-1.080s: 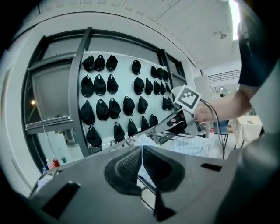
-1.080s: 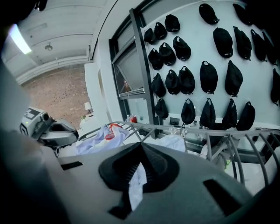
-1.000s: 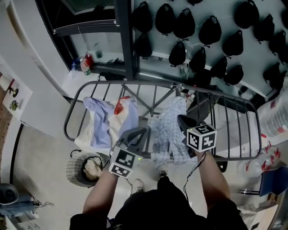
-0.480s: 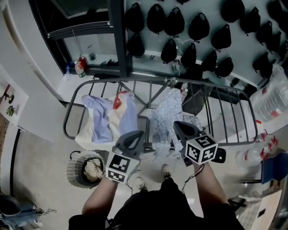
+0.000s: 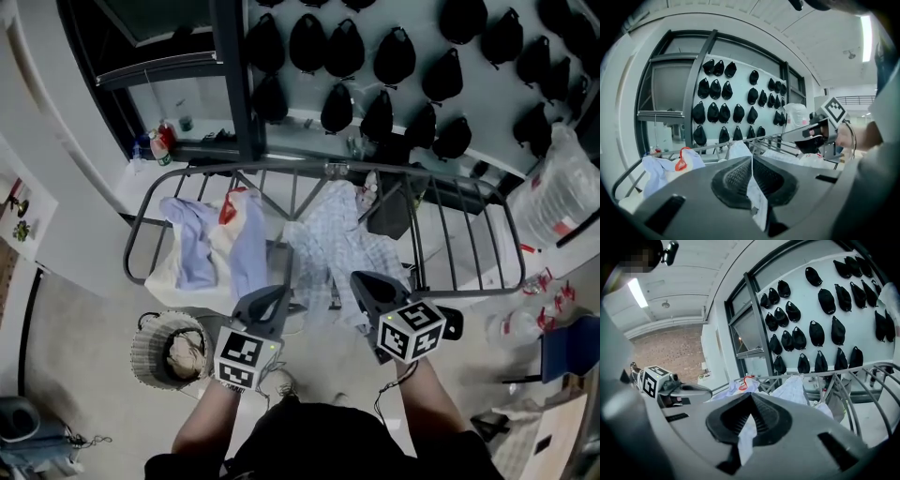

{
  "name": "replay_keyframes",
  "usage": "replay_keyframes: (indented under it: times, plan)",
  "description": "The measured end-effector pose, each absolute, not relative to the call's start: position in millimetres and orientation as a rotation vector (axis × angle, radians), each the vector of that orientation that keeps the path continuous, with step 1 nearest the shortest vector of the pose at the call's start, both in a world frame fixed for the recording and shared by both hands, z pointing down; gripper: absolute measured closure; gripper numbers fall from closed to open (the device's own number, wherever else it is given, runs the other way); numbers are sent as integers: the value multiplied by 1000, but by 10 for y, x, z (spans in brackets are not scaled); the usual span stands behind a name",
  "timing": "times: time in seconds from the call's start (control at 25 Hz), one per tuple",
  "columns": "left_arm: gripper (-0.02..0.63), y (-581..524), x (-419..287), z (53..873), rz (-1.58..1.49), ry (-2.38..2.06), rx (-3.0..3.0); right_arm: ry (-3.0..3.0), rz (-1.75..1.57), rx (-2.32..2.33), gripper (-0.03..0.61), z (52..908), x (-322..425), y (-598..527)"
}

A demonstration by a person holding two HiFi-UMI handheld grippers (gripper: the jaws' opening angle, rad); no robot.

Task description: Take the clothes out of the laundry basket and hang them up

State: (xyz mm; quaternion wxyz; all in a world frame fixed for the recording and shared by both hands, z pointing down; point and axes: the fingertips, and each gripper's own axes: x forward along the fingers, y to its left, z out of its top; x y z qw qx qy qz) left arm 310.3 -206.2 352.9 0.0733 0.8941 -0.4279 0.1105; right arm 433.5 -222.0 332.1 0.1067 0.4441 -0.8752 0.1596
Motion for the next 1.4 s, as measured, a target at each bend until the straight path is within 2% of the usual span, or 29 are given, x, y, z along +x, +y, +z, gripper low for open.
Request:
replay_keyframes:
  times: [0.4, 0.76, 1.0, 1.4]
  plan:
    - [604, -1241, 3933, 3431, 358, -1436, 2630, -2694, 441, 1135, 572, 3235, 5011, -1459]
    - [604, -410, 4020, 3422, 369, -1699, 2452, -2790, 410, 852, 572, 3275, 5013, -833]
    - [604, 93, 3680, 3410, 384, -1840, 2330, -2821, 420, 686, 572, 3321, 4655, -459]
    - [604, 865, 2648, 3368, 352, -1959, 2215, -2829, 423, 534, 572, 3322, 3588, 251]
